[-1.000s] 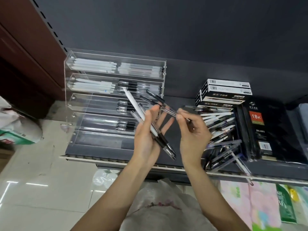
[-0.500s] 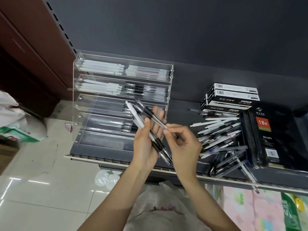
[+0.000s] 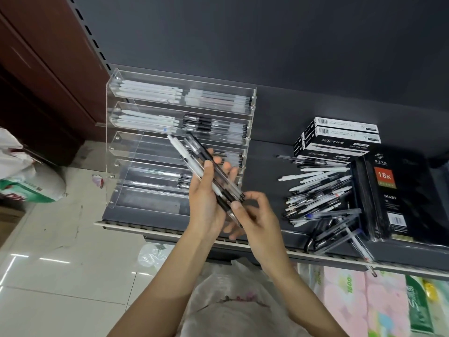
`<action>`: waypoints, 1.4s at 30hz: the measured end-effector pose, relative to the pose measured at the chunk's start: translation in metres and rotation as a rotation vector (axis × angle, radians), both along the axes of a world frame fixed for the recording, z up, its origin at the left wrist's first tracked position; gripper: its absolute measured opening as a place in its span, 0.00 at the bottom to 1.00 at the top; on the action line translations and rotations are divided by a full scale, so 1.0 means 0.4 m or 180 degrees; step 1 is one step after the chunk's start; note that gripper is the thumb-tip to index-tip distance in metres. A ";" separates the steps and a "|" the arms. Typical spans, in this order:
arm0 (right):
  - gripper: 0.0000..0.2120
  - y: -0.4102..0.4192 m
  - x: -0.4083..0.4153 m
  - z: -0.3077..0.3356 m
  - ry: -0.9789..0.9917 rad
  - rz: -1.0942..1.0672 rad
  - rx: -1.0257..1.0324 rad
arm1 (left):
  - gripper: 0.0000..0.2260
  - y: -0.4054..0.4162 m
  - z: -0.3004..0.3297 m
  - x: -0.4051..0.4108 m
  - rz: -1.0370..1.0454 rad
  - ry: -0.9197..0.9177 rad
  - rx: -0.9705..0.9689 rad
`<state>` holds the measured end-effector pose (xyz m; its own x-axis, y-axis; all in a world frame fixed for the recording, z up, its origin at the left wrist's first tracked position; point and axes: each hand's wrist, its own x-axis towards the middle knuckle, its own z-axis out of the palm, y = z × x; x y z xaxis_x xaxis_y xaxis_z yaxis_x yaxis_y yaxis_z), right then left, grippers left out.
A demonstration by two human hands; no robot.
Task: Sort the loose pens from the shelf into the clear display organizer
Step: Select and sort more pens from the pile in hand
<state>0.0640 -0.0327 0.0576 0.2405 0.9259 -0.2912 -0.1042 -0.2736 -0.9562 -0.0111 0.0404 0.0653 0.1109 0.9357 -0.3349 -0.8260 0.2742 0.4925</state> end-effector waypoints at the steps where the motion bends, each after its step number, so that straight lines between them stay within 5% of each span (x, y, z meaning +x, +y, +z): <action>1: 0.08 -0.002 -0.007 0.004 -0.0008 -0.0086 0.0040 | 0.07 0.000 0.000 0.000 0.0090 -0.0014 -0.0004; 6: 0.09 -0.009 -0.017 0.014 -0.0351 -0.0389 0.0381 | 0.08 0.008 0.002 -0.009 0.0355 -0.0129 -0.0044; 14: 0.06 -0.044 0.108 0.017 0.0057 -0.0688 0.0220 | 0.09 0.049 -0.018 -0.085 0.0592 -0.0402 0.0285; 17: 0.09 -0.040 0.199 0.053 -0.0220 -0.0451 0.0197 | 0.09 0.065 -0.022 -0.115 0.0184 0.0529 0.0500; 21: 0.08 0.031 0.284 0.135 -0.1151 0.0853 0.0235 | 0.08 0.029 -0.031 -0.080 -0.1475 0.2115 0.0650; 26: 0.05 0.161 0.271 0.167 -0.2156 0.1626 0.0313 | 0.11 -0.028 -0.023 -0.026 -0.2463 0.1771 0.0837; 30: 0.07 0.214 0.255 0.158 -0.2247 0.1623 0.0169 | 0.11 -0.047 -0.012 -0.016 -0.2214 0.1581 0.0488; 42: 0.14 0.278 0.196 0.146 -0.2491 0.2033 -0.0108 | 0.09 -0.064 -0.029 -0.032 -0.1848 0.1564 0.0682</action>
<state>0.1422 0.0786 0.1162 -0.1626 0.9423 -0.2926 0.7246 -0.0872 -0.6836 -0.0239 0.0149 0.0538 0.4876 0.8230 -0.2913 -0.2539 0.4529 0.8546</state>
